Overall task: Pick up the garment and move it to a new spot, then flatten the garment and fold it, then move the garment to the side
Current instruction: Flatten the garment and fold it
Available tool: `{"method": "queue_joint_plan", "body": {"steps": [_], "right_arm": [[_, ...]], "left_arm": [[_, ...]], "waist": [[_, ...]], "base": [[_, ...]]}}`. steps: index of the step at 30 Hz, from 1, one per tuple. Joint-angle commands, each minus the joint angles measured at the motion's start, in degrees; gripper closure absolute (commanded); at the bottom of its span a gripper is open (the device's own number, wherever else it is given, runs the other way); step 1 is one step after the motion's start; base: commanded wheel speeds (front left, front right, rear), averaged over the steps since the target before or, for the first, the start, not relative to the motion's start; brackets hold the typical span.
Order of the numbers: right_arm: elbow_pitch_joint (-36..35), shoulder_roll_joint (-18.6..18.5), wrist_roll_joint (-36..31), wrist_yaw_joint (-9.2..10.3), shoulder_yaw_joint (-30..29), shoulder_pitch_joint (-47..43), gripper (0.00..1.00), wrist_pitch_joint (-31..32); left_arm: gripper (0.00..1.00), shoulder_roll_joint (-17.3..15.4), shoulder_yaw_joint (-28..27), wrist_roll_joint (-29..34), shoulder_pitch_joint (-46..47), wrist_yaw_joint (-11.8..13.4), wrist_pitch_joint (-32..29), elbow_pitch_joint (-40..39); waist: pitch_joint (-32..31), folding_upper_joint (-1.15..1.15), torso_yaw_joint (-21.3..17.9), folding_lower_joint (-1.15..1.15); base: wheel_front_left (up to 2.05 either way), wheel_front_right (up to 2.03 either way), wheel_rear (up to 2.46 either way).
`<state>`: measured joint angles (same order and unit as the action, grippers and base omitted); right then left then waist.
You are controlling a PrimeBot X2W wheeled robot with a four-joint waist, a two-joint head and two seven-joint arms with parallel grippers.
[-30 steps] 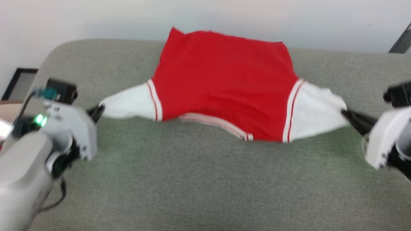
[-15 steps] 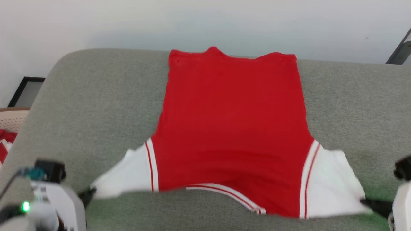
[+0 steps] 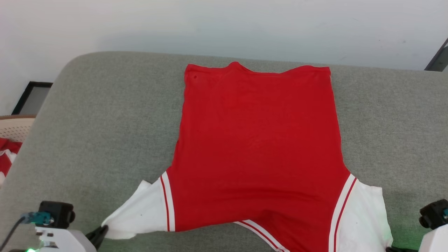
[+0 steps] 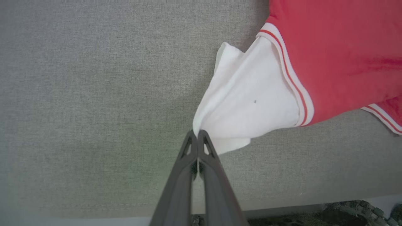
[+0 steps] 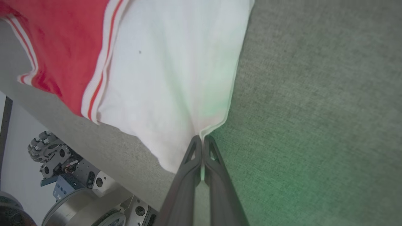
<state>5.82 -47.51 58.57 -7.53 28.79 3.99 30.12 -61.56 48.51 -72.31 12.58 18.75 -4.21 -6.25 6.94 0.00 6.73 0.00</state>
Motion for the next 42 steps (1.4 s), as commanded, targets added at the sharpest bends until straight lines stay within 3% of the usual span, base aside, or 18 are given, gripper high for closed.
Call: {"method": "queue_joint_plan", "body": {"steps": [1, 2, 12, 19, 26, 28, 29, 34, 42], "right_arm": [[-0.07, 0.75, -1.78, 0.09, -0.96, -0.89, 0.56, 0.34], [-0.15, 1.45, -2.46, 0.09, -1.92, -1.02, 0.00, 0.42], [-10.64, 5.02, -8.27, 0.09, -15.46, 0.54, 0.00, 4.06], [-11.36, 12.20, -19.90, 0.09, -23.06, 12.30, 0.00, -0.04], [3.45, 18.04, -29.14, 0.09, -20.93, 30.89, 0.00, -4.66], [6.20, 18.34, -30.02, 0.09, -20.64, 33.41, 0.00, -4.77], [11.74, 18.66, -31.27, 0.09, -19.68, 38.30, 0.00, -4.99], [25.18, 19.77, -33.40, 0.09, -18.44, 49.39, 0.00, -3.92], [40.91, 20.52, -36.05, 0.09, -18.92, 60.35, 0.00, -1.45]], "left_arm": [[1.00, 0.65, 0.07, 0.32, 0.04, 0.32, 0.49, 0.30], [1.00, 0.91, 0.19, 0.63, 0.19, 0.11, 0.65, 0.34], [1.00, 2.52, 0.61, 2.11, 1.47, -0.92, 1.28, -0.11], [1.00, 4.42, 0.74, 3.86, 4.49, -2.00, 0.96, -0.35], [1.00, 7.18, 1.04, 6.15, 8.86, -3.74, 0.44, 0.38], [1.00, 7.65, 1.10, 6.44, 9.59, -3.99, 0.33, 0.53], [1.00, 8.73, 1.29, 6.93, 10.89, -4.59, 0.11, 0.89], [1.00, 11.26, 1.75, 8.18, 13.64, -6.29, 0.23, 2.30], [1.00, 15.51, 2.84, 9.58, 17.16, -9.21, 0.18, 5.46]], "waist": [[0.01, 0.00, -0.03, 0.00], [0.07, 0.00, -0.05, 0.00], [2.03, 0.00, 0.71, 0.00], [6.23, 0.00, 2.40, 0.00], [11.36, 0.00, 5.37, 0.00], [12.11, 0.00, 5.89, 0.00], [13.55, 0.00, 6.98, 0.00], [16.93, 0.00, 9.52, 0.00], [19.68, 0.00, 13.82, 0.00]], "base": [[0.00, 0.00, 0.00], [0.00, 0.00, 0.00], [0.00, 0.00, 0.00], [0.00, 0.00, 0.00], [0.00, 0.00, 0.00], [0.00, 0.00, 0.00], [0.00, 0.00, 0.00], [0.00, 0.00, 0.00], [0.00, 0.00, 0.00]]}}
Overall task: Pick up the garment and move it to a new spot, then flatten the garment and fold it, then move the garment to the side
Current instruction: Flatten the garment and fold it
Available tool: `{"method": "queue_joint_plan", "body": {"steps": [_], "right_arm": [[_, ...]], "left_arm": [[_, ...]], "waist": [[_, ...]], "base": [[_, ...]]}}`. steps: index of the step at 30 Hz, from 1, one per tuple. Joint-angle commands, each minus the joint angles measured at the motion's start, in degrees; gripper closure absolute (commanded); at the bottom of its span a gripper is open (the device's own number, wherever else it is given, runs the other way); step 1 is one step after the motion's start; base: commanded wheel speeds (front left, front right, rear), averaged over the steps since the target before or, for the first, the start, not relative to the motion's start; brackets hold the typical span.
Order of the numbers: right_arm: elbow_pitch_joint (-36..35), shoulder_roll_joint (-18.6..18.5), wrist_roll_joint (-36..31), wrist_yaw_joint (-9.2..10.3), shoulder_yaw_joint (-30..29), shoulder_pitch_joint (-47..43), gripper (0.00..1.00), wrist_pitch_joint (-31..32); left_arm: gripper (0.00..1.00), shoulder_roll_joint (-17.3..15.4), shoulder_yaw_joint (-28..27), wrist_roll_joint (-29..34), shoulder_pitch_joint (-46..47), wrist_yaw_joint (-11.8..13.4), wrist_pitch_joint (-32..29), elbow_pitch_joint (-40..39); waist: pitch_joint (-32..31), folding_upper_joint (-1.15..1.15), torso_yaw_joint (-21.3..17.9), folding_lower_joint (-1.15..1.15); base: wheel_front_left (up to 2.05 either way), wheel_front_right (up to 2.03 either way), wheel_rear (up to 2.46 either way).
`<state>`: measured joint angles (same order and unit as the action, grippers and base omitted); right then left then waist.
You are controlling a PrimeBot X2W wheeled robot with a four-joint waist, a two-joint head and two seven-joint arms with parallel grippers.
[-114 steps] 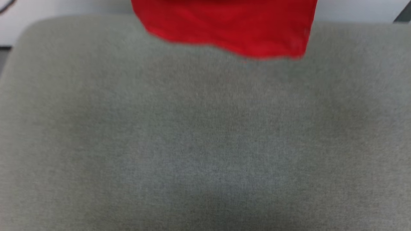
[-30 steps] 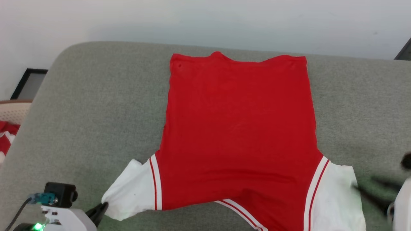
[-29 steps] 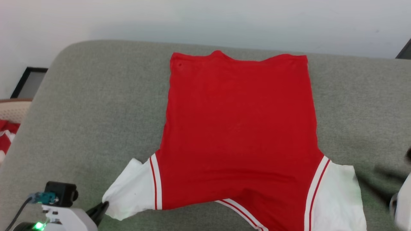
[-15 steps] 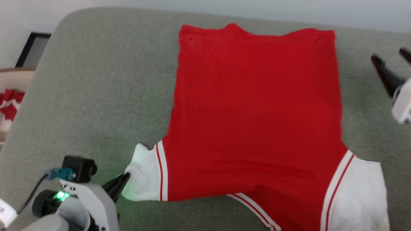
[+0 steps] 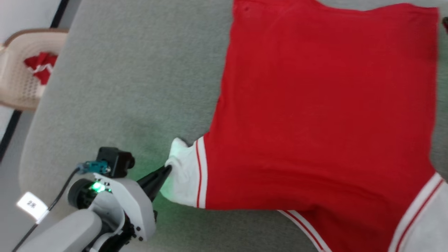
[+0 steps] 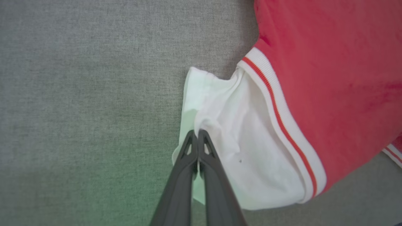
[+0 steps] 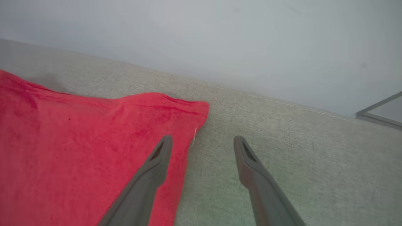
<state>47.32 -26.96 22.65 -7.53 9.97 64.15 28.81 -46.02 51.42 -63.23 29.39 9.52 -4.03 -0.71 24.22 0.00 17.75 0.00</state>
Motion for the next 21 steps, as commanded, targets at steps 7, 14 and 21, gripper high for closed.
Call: {"method": "queue_joint_plan", "body": {"steps": [7, 14, 21], "right_arm": [[10.77, -0.39, -3.94, 0.09, -1.69, 6.75, 0.00, 2.26], [22.20, 0.70, -7.14, 0.09, -5.19, 8.62, 0.00, 6.65], [26.37, 1.43, -9.96, 0.07, -6.13, 9.42, 1.00, 10.15]], "left_arm": [[1.00, 3.34, 0.96, 1.02, 2.49, -2.53, 0.48, 3.03], [1.00, 5.51, 1.44, 1.18, 3.46, -4.39, 1.19, 6.11], [1.00, 5.92, 1.29, 0.66, 3.86, -5.50, 1.61, 8.65]], "waist": [[4.83, 0.00, 6.35, 0.00], [6.23, 0.00, 7.73, 0.00], [5.98, 0.00, 7.01, 0.00]], "base": [[0.00, 0.00, 0.00], [0.00, 0.00, 0.00], [0.00, 0.00, 0.00]]}}
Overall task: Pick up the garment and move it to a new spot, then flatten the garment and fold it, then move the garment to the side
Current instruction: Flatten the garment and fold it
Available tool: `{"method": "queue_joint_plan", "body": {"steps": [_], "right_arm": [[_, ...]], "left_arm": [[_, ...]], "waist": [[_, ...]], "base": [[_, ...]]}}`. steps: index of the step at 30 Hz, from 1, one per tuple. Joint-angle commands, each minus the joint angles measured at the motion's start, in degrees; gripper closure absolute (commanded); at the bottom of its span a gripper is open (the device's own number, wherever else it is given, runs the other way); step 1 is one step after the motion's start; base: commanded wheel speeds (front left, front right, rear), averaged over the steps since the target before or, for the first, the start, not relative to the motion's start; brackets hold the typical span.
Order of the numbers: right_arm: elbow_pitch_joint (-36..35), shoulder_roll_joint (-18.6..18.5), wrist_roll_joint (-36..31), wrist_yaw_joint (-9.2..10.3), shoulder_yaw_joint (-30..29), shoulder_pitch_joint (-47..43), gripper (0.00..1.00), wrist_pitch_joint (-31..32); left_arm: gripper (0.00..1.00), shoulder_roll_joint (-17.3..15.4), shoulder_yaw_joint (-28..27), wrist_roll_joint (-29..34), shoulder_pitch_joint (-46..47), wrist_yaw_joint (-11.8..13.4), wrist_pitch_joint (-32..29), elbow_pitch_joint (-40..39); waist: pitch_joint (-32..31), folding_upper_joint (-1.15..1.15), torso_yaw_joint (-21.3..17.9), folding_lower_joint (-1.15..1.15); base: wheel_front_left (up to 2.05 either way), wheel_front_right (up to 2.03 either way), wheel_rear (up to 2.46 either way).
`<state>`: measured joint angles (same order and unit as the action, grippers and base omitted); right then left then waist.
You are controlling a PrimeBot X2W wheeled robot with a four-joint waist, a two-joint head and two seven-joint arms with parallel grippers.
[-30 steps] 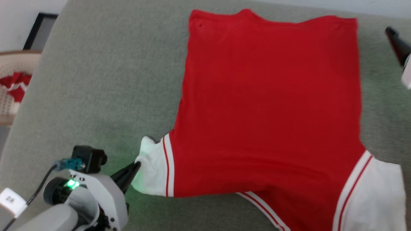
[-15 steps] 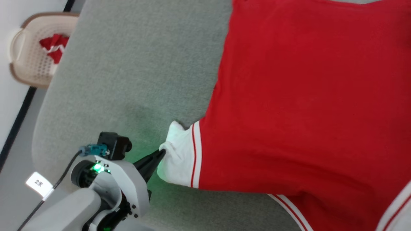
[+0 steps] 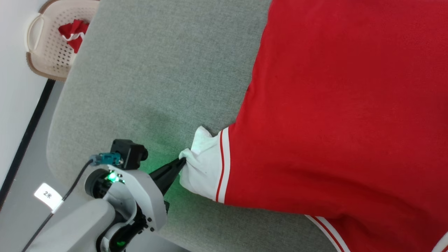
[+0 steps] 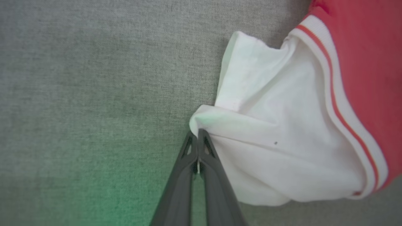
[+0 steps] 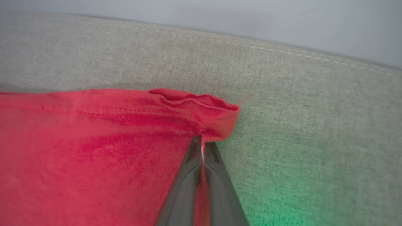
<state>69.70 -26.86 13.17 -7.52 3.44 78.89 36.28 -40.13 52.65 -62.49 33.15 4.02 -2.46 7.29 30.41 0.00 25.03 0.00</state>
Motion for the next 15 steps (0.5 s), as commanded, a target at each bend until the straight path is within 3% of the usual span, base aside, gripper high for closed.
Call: {"method": "queue_joint_plan", "body": {"steps": [1, 9, 15], "right_arm": [[4.07, 1.23, -0.50, 0.07, 0.16, -4.97, 1.00, 2.86], [1.02, 5.67, 1.42, 0.03, 4.53, -5.05, 1.00, 5.22], [-10.51, 5.63, 9.85, 0.03, 11.96, -9.50, 1.00, 7.60]], "left_arm": [[1.00, -0.06, 0.05, -0.15, 0.08, -0.08, 0.07, 0.93], [1.00, -2.36, -1.07, -0.86, -0.97, 0.48, 0.56, 1.82], [1.00, -4.92, -1.82, -1.52, -2.04, 1.42, 0.20, 0.46]], "waist": [[-0.41, 0.00, -0.52, 0.00], [-3.41, 0.00, -4.94, 0.00], [-5.71, 0.00, -9.06, 0.00]], "base": [[0.00, 0.00, 0.00], [0.00, 0.00, 0.00], [0.00, 0.00, 0.00]]}}
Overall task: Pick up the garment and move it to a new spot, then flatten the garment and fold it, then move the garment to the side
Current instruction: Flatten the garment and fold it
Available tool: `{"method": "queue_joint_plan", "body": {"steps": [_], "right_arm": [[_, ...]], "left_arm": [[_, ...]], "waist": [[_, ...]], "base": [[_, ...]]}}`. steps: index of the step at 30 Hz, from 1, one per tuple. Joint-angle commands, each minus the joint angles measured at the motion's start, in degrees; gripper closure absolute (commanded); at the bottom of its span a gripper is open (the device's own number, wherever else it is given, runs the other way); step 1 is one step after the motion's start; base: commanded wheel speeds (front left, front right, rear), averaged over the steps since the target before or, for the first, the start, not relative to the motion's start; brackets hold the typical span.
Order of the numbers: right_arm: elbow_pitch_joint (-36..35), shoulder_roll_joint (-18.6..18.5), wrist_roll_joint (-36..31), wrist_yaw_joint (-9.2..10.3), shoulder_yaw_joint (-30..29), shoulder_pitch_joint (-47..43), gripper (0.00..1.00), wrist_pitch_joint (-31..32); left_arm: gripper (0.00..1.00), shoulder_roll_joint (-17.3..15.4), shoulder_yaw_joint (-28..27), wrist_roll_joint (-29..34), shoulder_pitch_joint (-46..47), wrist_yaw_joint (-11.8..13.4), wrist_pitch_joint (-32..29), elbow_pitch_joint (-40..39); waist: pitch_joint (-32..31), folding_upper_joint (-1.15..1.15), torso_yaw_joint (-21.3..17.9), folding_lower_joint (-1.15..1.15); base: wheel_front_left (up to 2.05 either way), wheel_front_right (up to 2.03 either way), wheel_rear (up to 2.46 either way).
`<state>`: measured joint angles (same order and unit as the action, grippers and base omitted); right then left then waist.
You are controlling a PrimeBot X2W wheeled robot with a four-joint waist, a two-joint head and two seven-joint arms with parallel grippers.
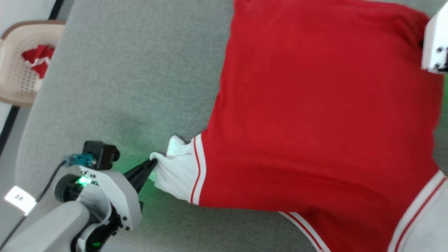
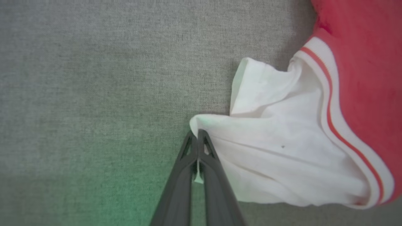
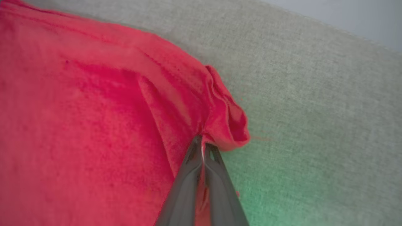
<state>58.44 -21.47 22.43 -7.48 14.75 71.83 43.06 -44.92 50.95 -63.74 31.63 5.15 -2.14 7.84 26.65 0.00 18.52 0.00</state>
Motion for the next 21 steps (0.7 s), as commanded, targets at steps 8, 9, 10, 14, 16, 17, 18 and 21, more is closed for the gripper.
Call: {"method": "queue_joint_plan", "body": {"steps": [8, 9, 10, 14, 16, 17, 18, 21], "right_arm": [[-24.43, -8.09, 15.43, 0.03, 7.36, -17.12, 1.00, 3.94], [-27.53, -9.11, 16.59, 0.03, 7.21, -19.53, 1.00, 4.21], [-30.49, -10.21, 17.78, 0.03, 6.85, -22.11, 1.00, 4.65], [-41.21, -13.30, 20.91, 0.03, 3.32, -32.31, 1.00, 6.74], [-45.90, -14.13, 21.46, 0.03, 0.95, -37.97, 1.00, 8.04], [-48.20, -14.41, 21.54, 0.03, -0.40, -40.88, 1.00, 8.64], [-50.22, -14.46, 21.69, 0.03, -2.08, -43.88, 1.00, 9.22], [-54.89, -12.78, 20.94, 0.03, -7.74, -52.98, 1.00, 10.50]], "left_arm": [[1.00, -3.25, -0.92, -0.90, -1.73, 1.84, -0.70, -2.14], [1.00, -3.54, -0.92, -0.96, -1.87, 1.99, -0.78, -2.42], [1.00, -3.84, -0.97, -1.04, -2.04, 2.23, -0.93, -2.62], [1.00, -4.98, -1.12, -1.24, -2.61, 2.70, -1.34, -3.75], [1.00, -5.23, -1.13, -1.29, -2.61, 2.89, -1.52, -4.31], [1.00, -5.37, -1.12, -1.29, -2.58, 2.93, -1.62, -4.57], [1.00, -5.50, -1.12, -1.26, -2.56, 3.04, -1.64, -4.74], [1.00, -5.82, -1.21, -1.29, -2.48, 3.36, -1.85, -5.27]], "waist": [[-4.22, 0.00, -7.71, 0.00], [-4.51, 0.00, -8.24, 0.00], [-4.78, 0.00, -8.70, 0.00], [-5.45, 0.00, -10.23, 0.00], [-5.64, 0.00, -10.81, 0.00], [-5.68, 0.00, -11.00, 0.00], [-5.72, 0.00, -11.14, 0.00], [-5.63, 0.00, -11.49, 0.00]], "base": [[0.00, 0.00, 0.00], [0.00, 0.00, 0.00], [0.00, 0.00, 0.00], [0.00, 0.00, 0.00], [0.00, 0.00, 0.00], [0.00, 0.00, 0.00], [0.00, 0.00, 0.00], [0.00, 0.00, 0.00]]}}
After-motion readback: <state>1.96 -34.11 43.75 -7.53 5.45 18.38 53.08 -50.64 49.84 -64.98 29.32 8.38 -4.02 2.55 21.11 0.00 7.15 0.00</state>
